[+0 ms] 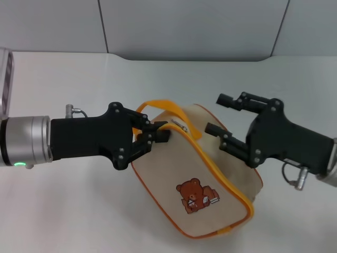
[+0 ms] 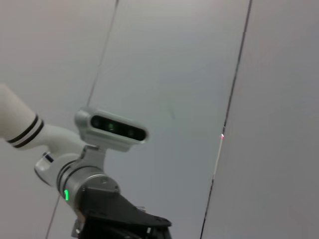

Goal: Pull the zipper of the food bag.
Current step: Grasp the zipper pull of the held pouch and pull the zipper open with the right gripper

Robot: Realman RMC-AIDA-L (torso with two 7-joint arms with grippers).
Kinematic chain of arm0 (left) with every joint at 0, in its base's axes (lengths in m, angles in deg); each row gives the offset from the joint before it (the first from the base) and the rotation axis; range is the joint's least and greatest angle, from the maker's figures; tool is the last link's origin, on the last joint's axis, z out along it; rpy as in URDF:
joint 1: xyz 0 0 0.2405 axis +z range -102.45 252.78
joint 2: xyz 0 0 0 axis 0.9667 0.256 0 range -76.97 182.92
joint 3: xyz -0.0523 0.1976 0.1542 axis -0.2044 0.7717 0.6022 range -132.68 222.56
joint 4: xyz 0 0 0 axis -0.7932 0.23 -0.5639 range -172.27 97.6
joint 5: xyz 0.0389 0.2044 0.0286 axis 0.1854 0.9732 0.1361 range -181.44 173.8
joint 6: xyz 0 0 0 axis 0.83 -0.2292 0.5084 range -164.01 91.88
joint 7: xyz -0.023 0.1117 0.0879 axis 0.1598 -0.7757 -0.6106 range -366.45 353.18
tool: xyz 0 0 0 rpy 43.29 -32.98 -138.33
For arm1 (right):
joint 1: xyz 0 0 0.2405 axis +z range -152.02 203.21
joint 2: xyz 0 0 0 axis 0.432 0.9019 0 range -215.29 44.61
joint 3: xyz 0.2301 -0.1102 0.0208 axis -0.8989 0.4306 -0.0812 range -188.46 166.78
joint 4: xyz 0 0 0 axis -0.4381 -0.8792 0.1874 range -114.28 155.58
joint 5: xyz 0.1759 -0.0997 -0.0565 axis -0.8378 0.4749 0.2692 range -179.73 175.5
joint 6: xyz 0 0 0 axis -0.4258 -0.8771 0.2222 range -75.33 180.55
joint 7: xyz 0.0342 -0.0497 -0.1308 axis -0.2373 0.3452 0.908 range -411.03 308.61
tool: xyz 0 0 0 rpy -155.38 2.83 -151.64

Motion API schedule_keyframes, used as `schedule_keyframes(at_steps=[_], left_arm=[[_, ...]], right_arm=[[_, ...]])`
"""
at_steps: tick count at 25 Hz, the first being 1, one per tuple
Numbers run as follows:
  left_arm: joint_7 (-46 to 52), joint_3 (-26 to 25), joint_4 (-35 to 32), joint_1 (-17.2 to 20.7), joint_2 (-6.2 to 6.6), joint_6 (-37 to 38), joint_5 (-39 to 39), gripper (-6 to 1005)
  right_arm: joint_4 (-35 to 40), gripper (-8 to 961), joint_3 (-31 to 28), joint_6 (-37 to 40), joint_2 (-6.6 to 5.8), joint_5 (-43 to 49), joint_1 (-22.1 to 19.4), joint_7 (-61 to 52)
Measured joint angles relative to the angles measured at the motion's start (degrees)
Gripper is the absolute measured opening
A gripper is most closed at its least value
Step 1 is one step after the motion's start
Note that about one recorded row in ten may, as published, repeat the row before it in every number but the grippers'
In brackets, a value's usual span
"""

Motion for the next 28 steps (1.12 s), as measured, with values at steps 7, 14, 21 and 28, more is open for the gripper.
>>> schedule_keyframes(at_steps=[7, 14, 21, 28], left_arm=[[0.0, -0.23, -0.09, -0.4, -0.1, 0.09, 0.01, 76], [0.02, -0.03, -0.14, -0.45, -0.1, 0.59, 0.02, 74], [0.02, -0.27, -0.17, -0.52, -0.1, 0.93, 0.06, 73], [0.03, -0.29, -0.24, -0.35, -0.05, 1.03, 0.06, 73]], right_arm=[[-3.99, 424, 0.06, -3.29, 0.12, 0.2, 1.58, 6.76], [-7.42, 393, 0.31, -5.93, 0.13, 0.32, 2.86, 12.47], [-9.4, 394, 3.03, -7.52, 0.22, 0.3, 3.93, 13.81], [-9.96, 393, 3.18, -7.12, 0.29, 0.27, 3.86, 16.13]])
